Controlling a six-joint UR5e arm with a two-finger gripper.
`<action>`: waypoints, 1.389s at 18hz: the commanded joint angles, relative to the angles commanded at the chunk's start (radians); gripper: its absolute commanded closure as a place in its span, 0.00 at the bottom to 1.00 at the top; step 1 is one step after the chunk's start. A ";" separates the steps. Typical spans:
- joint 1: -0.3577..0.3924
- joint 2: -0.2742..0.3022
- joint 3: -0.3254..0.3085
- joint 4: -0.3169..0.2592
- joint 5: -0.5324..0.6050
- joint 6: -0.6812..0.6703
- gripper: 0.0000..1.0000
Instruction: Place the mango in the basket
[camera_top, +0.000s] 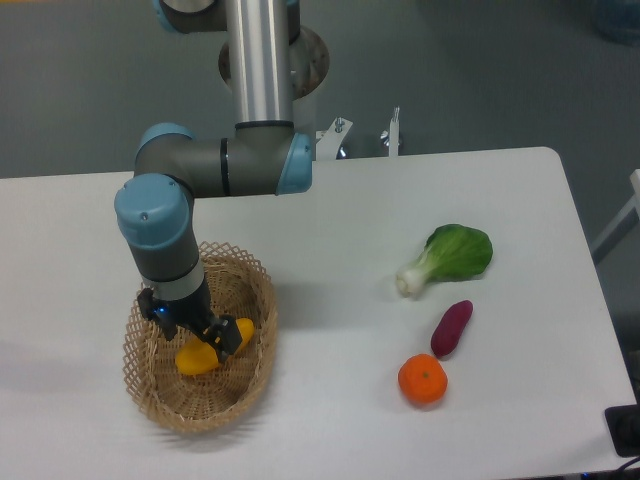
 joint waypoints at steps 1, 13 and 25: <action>0.019 0.006 0.017 -0.008 0.000 0.026 0.00; 0.276 0.072 0.193 -0.302 -0.020 0.399 0.00; 0.434 0.129 0.215 -0.472 -0.057 0.726 0.00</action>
